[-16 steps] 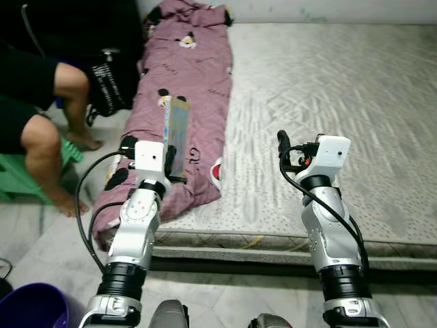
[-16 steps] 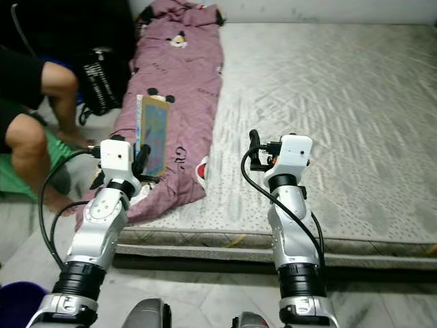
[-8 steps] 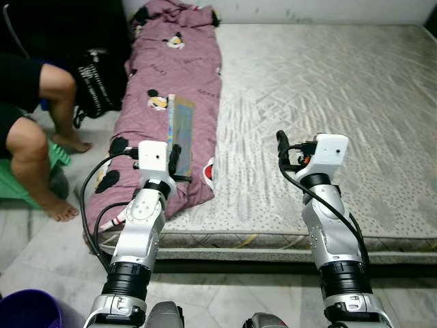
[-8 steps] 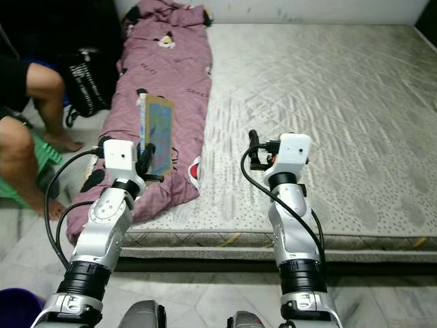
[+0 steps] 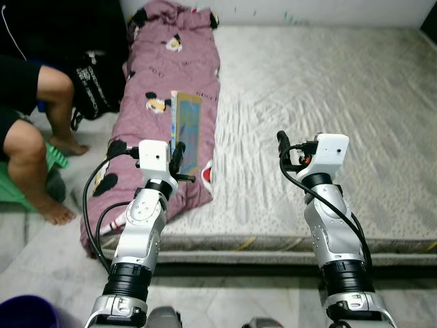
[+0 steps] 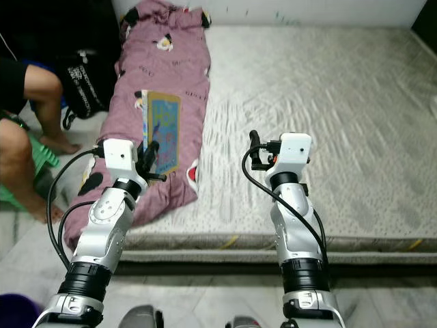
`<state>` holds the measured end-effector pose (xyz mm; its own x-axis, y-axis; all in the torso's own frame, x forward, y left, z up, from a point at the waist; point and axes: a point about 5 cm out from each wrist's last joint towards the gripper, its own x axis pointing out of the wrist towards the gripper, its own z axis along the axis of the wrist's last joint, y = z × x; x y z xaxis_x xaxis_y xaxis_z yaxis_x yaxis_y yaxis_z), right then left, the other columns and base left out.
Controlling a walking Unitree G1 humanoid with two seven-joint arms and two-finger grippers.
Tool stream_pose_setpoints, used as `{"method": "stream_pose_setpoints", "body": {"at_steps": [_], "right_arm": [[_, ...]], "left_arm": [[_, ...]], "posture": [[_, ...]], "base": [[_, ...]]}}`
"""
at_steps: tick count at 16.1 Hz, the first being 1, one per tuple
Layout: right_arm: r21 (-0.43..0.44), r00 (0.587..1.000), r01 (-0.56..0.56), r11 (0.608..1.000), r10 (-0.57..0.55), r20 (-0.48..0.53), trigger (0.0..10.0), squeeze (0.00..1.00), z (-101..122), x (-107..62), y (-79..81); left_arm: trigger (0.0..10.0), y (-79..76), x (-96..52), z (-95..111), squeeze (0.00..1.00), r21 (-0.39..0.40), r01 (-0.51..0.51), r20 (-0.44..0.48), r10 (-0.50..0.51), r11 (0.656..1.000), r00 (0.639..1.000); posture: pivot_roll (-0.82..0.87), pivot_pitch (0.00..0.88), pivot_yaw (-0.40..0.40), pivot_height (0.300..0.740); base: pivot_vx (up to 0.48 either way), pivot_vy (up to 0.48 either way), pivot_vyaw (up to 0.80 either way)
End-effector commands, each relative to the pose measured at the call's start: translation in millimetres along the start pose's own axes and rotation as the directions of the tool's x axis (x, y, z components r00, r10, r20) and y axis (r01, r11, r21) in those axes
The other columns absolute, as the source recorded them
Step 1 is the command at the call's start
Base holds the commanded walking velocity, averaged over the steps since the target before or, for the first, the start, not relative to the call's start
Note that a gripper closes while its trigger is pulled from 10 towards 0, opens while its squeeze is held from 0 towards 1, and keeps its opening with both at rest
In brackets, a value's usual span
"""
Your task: Clean up the room
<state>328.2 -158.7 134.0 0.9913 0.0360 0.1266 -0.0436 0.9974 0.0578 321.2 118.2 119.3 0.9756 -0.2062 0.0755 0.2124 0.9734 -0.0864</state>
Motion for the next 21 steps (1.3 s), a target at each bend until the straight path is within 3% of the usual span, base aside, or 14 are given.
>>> {"method": "stream_pose_setpoints", "body": {"at_steps": [1, 7, 9, 16, 21], "right_arm": [[0.000, 1.000, -0.007, 1.000, 0.007, 0.006, 10.0, 0.00, 1.6, 2.4, 2.1], [-0.014, 1.000, 0.003, 1.000, -0.003, 0.002, 10.0, 0.00, -0.3, 1.4, -2.5], [-0.017, 1.000, 0.006, 1.000, -0.006, 0.001, 10.0, 0.00, -0.7, 1.4, -3.7], [-0.029, 1.000, 0.013, 0.999, -0.013, 0.000, 10.0, 0.00, -2.5, 1.0, -6.2], [-0.054, 1.000, -0.006, 0.999, 0.006, 0.003, 10.0, 0.00, -2.2, 0.8, -3.5]], "left_arm": [[10.0, 3.8, 1.1, 9.6, 0.00, 0.010, -0.008, 0.050, 0.007, 1.000, 0.999], [10.0, 3.9, 1.0, 8.3, 0.00, 0.006, -0.004, 0.041, 0.004, 1.000, 0.999], [10.0, 5.6, 2.3, 4.5, 0.00, 0.022, -0.048, 0.011, 0.048, 0.999, 0.999], [10.0, 7.9, 1.1, 4.6, 0.00, 0.035, -0.053, 0.012, 0.053, 0.998, 0.999], [10.0, 6.7, 1.1, 5.3, 0.00, 0.028, -0.049, 0.017, 0.048, 0.998, 0.999]], "posture": [[-0.05, 0.087, 0.011, 0.740], [-0.05, 0.092, 0.015, 0.740], [-0.05, 0.095, 0.015, 0.740], [-0.04, 0.100, 0.020, 0.740], [-0.04, 0.104, 0.018, 0.740]], "base": [[0.345, 0.000, 0.00], [0.316, 0.000, 0.00], [0.000, 0.000, 0.00], [0.000, 0.000, 0.00], [0.000, -0.356, 0.00]]}}
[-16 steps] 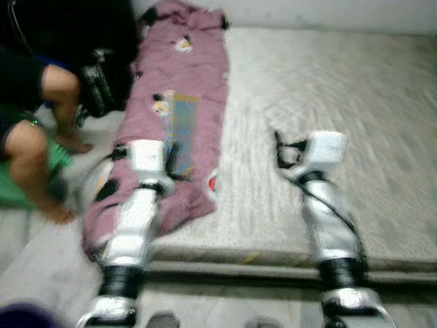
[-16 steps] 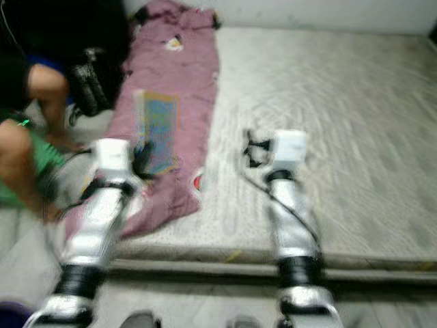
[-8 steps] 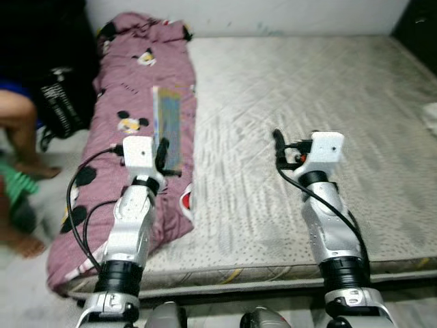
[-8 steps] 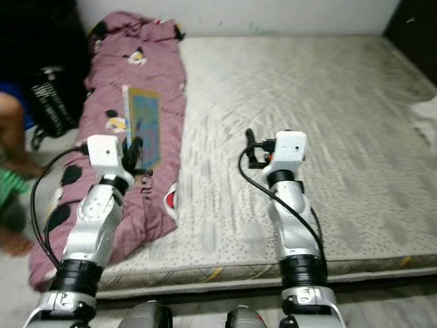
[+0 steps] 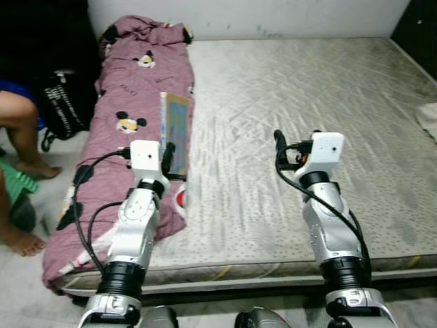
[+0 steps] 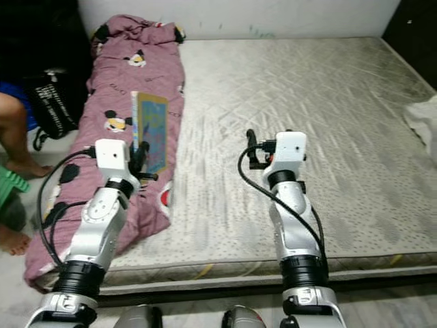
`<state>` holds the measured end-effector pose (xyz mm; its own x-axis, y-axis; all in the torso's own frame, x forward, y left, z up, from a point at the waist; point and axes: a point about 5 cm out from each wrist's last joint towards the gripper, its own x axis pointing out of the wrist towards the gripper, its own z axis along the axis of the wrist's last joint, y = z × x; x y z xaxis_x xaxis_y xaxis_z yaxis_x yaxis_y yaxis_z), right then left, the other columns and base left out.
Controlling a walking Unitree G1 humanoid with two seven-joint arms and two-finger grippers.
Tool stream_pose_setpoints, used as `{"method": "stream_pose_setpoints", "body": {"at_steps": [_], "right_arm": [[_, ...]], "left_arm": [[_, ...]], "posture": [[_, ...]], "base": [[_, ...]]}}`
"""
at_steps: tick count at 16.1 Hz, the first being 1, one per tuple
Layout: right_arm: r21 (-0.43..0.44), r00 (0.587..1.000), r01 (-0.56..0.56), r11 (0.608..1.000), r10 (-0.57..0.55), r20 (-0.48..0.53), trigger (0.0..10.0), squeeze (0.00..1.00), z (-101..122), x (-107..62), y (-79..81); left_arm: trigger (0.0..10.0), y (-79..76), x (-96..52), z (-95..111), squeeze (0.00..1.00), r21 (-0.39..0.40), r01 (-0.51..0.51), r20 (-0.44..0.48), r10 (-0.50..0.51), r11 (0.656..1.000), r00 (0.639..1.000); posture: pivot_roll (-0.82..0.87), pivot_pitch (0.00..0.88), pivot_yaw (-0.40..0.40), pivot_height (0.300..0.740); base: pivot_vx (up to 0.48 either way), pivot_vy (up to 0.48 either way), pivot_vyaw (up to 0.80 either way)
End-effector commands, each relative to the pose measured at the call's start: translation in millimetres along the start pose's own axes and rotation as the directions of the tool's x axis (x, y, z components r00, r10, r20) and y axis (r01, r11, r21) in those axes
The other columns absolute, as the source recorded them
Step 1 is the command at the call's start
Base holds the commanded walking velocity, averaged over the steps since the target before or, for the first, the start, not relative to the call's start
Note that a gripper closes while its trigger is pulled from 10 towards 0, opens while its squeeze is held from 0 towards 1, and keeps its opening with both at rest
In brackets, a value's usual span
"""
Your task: Clean up the room
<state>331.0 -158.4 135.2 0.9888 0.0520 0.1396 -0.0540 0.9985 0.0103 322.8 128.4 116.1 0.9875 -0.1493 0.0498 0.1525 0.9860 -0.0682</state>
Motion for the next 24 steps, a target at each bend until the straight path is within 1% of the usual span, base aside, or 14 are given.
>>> {"method": "stream_pose_setpoints", "body": {"at_steps": [1, 20, 23, 24], "right_arm": [[-0.009, 1.000, 0.009, 1.000, -0.010, -0.009, 10.0, 0.00, -3.2, -2.4, -3.5], [-0.022, 1.000, -0.015, 1.000, 0.014, -0.014, 10.0, 0.00, -5.1, -2.6, -0.4], [-0.026, 1.000, -0.016, 1.000, 0.016, -0.016, 10.0, 0.00, -5.7, -2.5, -0.2], [-0.028, 1.000, -0.017, 0.999, 0.017, -0.015, 10.0, 0.00, -5.7, -2.6, 0.1]], "left_arm": [[10.0, -3.8, 1.5, 7.7, 0.00, 0.005, 0.011, 0.038, -0.011, 1.000, 0.999], [10.0, -5.2, 2.0, 7.5, 0.00, -0.007, 0.008, 0.038, -0.008, 1.000, 0.999], [10.0, -5.3, 1.3, 9.5, 0.00, -0.025, 0.016, 0.058, -0.014, 1.000, 0.998], [10.0, -5.9, 0.8, 10.2, 0.00, -0.033, 0.033, 0.066, -0.030, 0.999, 0.997]], "posture": [[-0.04, 0.104, 0.018, 0.740], [-0.05, 0.102, 0.011, 0.740], [-0.05, 0.102, 0.011, 0.740], [-0.05, 0.102, 0.011, 0.740]], "base": [[0.000, -0.379, 0.00], [0.000, -0.379, 0.00], [0.000, 0.000, 0.00], [0.000, 0.000, 0.00]]}}
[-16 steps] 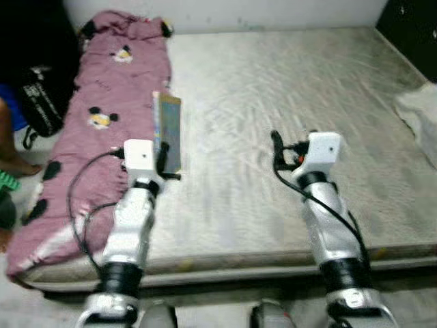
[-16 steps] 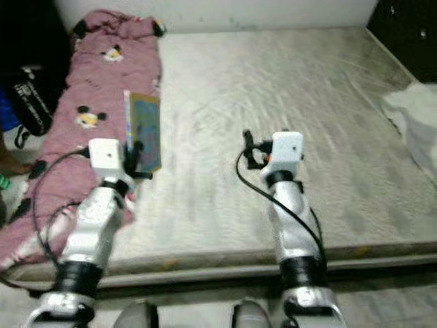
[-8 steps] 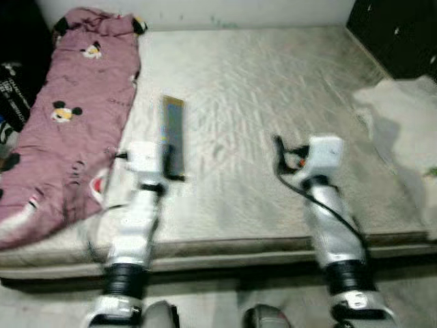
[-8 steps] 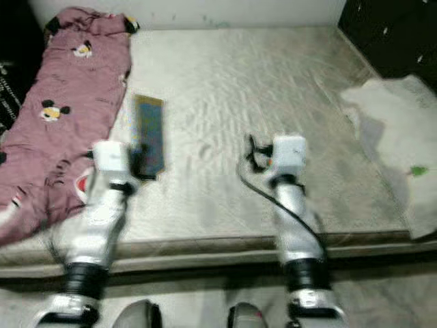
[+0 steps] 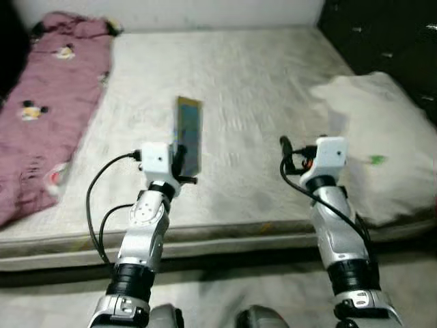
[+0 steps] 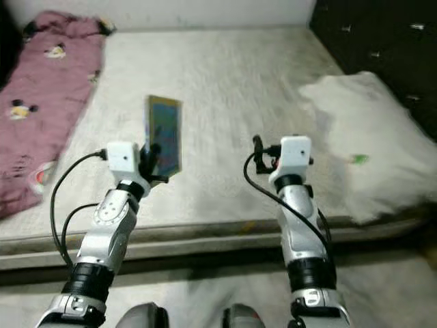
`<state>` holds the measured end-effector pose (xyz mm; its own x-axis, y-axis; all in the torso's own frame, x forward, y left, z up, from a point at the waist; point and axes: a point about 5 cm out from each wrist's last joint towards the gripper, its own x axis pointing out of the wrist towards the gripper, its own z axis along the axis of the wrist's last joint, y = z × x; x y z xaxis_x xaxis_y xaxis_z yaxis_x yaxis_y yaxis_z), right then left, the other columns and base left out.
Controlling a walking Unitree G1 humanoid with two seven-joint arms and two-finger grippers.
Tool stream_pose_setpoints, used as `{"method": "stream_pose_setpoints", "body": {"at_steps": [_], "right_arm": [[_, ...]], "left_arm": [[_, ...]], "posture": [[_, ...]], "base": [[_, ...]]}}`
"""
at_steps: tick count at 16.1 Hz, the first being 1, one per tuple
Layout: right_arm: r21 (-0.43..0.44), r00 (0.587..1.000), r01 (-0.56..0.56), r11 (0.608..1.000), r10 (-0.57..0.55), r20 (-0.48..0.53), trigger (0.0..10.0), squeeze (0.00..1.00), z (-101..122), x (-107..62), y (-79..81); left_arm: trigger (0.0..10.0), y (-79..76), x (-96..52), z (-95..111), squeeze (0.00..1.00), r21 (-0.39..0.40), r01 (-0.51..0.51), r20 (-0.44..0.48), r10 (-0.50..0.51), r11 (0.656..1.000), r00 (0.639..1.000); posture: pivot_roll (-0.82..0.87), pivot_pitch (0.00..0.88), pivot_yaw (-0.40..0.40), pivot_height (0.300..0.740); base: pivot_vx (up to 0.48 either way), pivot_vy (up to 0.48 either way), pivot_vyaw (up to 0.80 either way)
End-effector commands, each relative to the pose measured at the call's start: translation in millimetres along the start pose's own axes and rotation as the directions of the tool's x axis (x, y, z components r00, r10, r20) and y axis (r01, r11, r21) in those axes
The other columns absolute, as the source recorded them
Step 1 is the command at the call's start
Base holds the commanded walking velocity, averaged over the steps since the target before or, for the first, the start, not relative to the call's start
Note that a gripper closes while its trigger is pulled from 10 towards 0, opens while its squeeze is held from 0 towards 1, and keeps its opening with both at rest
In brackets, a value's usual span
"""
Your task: Clean up the room
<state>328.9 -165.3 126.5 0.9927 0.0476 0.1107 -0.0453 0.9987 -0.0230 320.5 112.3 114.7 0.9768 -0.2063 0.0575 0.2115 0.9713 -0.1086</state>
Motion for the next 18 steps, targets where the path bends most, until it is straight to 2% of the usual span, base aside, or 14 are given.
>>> {"method": "stream_pose_setpoints", "body": {"at_steps": [1, 4, 14, 18], "right_arm": [[0.004, 1.000, -0.024, 1.000, 0.023, 0.017, 10.0, 0.00, 2.9, 0.8, 7.4], [0.007, 1.000, -0.024, 1.000, 0.024, 0.018, 10.0, 0.00, 2.7, 0.9, 7.3], [0.002, 1.000, -0.017, 1.000, 0.017, 0.019, 10.0, 0.00, 2.2, 1.6, 4.8], [-0.011, 0.999, -0.024, 1.000, 0.024, 0.023, 10.0, 0.00, 2.9, 2.4, 5.3]], "left_arm": [[10.0, 8.4, -0.6, 13.9, 0.00, 0.001, -0.009, 0.071, 0.009, 1.000, 0.997], [10.0, 7.9, -0.6, 14.3, 0.00, -0.005, -0.002, 0.075, 0.002, 1.000, 0.997], [10.0, 8.2, -0.2, 14.1, 0.00, -0.006, 0.005, 0.069, -0.005, 1.000, 0.998], [10.0, 9.8, 1.5, 11.8, 0.00, 0.006, -0.031, 0.049, 0.030, 1.000, 0.998]], "posture": [[-0.05, 0.102, 0.011, 0.740], [-0.05, 0.101, 0.012, 0.740], [-0.05, 0.100, 0.011, 0.740], [-0.05, 0.098, 0.011, 0.740]], "base": [[0.000, 0.000, 0.00], [0.173, 0.000, 0.00], [0.329, 0.000, 0.00], [0.000, 0.000, 0.00]]}}
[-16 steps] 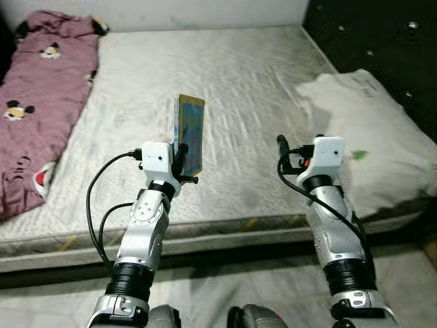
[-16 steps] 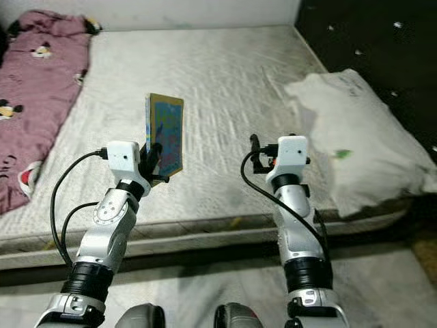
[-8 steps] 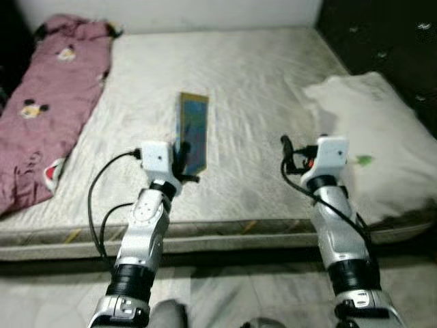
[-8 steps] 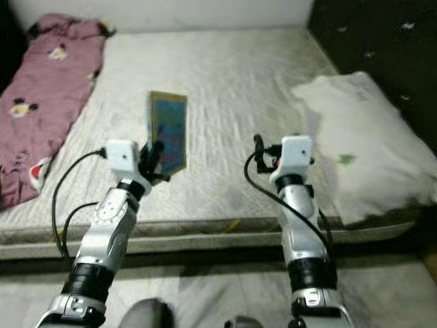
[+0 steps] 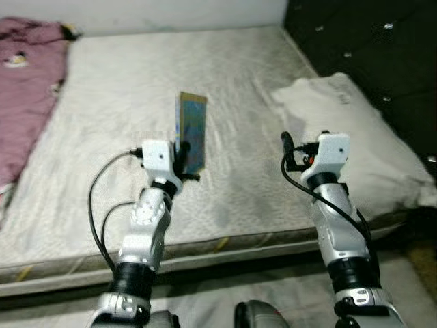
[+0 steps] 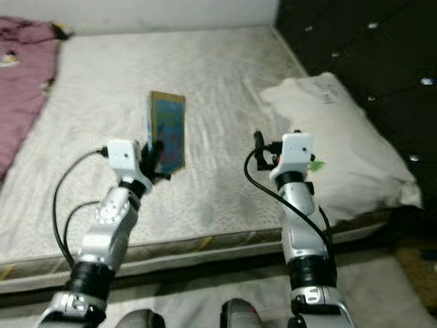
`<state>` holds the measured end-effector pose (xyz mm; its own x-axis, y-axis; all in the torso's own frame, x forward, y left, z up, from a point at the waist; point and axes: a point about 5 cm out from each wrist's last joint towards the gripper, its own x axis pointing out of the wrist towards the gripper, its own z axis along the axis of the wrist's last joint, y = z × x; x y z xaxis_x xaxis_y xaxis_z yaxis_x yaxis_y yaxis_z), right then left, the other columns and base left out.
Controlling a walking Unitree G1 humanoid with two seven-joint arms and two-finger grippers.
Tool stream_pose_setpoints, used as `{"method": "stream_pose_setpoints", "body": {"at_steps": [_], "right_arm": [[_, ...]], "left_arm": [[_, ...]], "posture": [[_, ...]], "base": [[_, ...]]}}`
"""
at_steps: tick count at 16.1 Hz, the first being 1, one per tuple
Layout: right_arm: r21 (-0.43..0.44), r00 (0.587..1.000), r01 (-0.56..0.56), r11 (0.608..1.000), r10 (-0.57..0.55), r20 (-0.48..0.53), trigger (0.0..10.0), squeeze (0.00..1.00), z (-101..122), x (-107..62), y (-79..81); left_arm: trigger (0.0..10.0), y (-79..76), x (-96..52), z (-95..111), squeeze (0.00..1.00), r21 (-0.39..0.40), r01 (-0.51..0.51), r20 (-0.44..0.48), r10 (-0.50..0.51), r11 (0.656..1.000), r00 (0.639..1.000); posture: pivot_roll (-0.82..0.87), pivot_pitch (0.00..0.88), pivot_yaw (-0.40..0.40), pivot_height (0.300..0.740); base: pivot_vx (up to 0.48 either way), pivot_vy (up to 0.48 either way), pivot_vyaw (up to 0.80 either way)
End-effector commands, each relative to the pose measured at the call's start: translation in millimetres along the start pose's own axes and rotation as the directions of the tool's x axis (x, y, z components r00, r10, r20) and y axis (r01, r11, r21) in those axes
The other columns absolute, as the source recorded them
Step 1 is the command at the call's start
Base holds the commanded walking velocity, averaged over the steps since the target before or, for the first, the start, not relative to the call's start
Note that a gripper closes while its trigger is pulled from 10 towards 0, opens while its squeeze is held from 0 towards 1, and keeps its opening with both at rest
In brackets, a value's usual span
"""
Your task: Clean up the room
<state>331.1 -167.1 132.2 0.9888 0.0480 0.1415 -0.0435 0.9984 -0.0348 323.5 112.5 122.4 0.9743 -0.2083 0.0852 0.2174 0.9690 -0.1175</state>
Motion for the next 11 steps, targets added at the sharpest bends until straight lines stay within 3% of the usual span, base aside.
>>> {"method": "stream_pose_setpoints", "body": {"at_steps": [1, 5, 11], "right_arm": [[-0.001, 1.000, -0.026, 1.000, 0.026, -0.005, 10.0, 0.00, -2.1, -0.4, 7.4], [-0.006, 1.000, -0.028, 1.000, 0.028, -0.002, 10.0, 0.00, -2.2, -0.2, 7.0], [-0.001, 1.000, -0.023, 1.000, 0.023, -0.007, 10.0, 0.00, -2.7, -0.3, 6.2]], "left_arm": [[10.0, 9.5, -1.8, 4.5, 0.00, 0.019, -0.035, 0.022, 0.035, 0.999, 0.999], [10.0, 7.2, -1.4, 4.4, 0.00, 0.013, -0.026, 0.026, 0.026, 1.000, 0.999], [10.0, 5.9, -1.2, 5.2, 0.00, 0.006, -0.021, 0.029, 0.021, 1.000, 0.999]], "posture": [[-0.05, 0.098, 0.011, 0.740], [-0.05, 0.087, 0.011, 0.740], [-0.05, 0.092, 0.008, 0.740]], "base": [[0.000, 0.000, 0.00], [0.000, -0.202, 0.68], [0.000, -0.276, 0.00]]}}
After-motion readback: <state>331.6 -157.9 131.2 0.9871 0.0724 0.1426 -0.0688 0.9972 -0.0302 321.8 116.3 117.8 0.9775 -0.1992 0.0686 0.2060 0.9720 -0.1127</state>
